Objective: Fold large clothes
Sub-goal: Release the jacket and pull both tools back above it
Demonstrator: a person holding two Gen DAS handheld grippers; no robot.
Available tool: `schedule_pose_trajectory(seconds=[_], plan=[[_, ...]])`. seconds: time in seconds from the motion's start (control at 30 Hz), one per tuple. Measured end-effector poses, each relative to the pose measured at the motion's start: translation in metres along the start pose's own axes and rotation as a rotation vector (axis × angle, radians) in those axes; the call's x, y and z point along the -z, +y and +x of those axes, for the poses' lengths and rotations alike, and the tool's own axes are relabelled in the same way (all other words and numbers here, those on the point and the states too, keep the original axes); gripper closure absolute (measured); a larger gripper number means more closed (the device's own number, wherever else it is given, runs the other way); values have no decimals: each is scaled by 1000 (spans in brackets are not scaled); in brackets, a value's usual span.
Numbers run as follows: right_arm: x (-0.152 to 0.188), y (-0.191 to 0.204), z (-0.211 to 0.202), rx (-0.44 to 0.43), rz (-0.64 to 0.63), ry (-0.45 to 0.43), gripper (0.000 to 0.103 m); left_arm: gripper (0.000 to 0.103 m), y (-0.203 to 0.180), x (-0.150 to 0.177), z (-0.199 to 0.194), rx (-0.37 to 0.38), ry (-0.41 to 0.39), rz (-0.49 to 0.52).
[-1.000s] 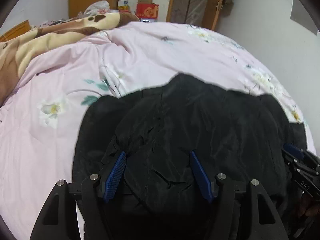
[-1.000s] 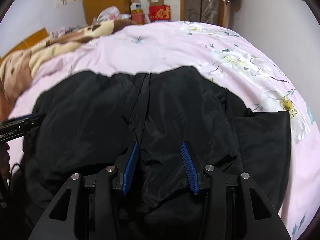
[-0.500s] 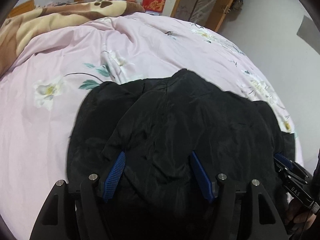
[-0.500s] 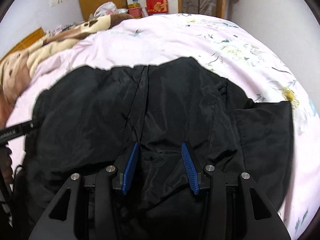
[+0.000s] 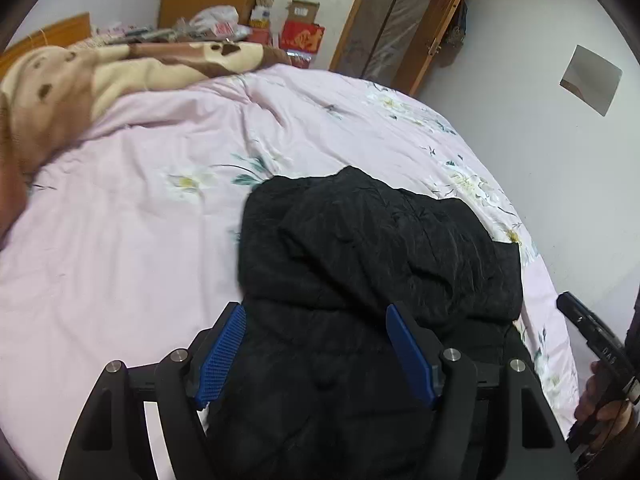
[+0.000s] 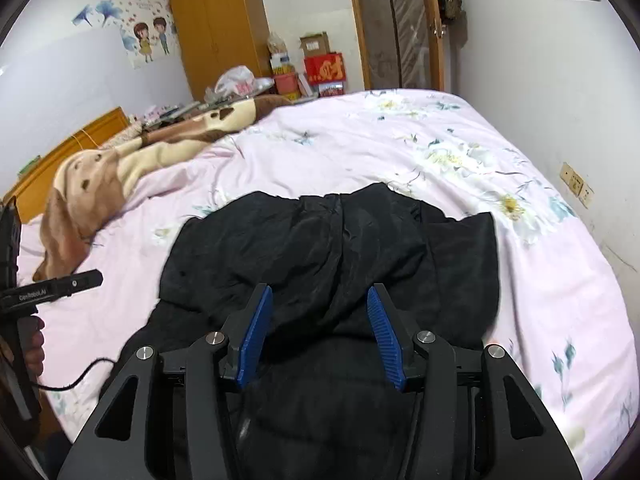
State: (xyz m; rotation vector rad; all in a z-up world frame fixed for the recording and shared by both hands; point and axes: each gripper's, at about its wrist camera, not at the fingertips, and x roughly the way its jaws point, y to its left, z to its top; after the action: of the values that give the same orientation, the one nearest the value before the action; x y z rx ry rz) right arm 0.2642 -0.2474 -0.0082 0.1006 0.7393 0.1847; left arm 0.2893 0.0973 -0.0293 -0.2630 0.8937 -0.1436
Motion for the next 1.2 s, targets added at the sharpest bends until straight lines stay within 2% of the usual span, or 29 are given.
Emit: schedule_pose_trajectory(seconds=[0.37, 0.43, 0.57, 0.7, 0.73, 0.77, 0.83, 1.0, 1.03, 1.2], plan=[[49, 10, -97, 27, -5, -40, 52, 30, 27, 75, -95, -16, -11, -6], [59, 8, -115, 34, 9, -48, 52, 30, 39, 88, -111, -31, -2, -4], [75, 7, -145, 49, -2, -64, 49, 30, 59, 107, -145, -113, -4, 34], [92, 4, -168, 56, 3, -75, 47, 26, 70, 124, -171, -113, -43, 25], [97, 4, -171, 65, 3, -71, 44, 20, 71, 130, -172, -115, -45, 13], [101, 3, -172, 74, 5, -67, 43, 17, 72, 134, -170, -113, -43, 6], [118, -2, -172, 111, 25, -41, 39, 17, 72, 149, -158, -96, -9, -2], [164, -22, -163, 164, 112, 10, 39, 17, 63, 182, -117, -53, 87, 5], [174, -29, -160, 182, 129, 23, 39, 17, 63, 189, -105, -60, 119, -4], [205, -56, -142, 220, 194, 89, 39, 17, 60, 210, -75, -65, 174, -17]])
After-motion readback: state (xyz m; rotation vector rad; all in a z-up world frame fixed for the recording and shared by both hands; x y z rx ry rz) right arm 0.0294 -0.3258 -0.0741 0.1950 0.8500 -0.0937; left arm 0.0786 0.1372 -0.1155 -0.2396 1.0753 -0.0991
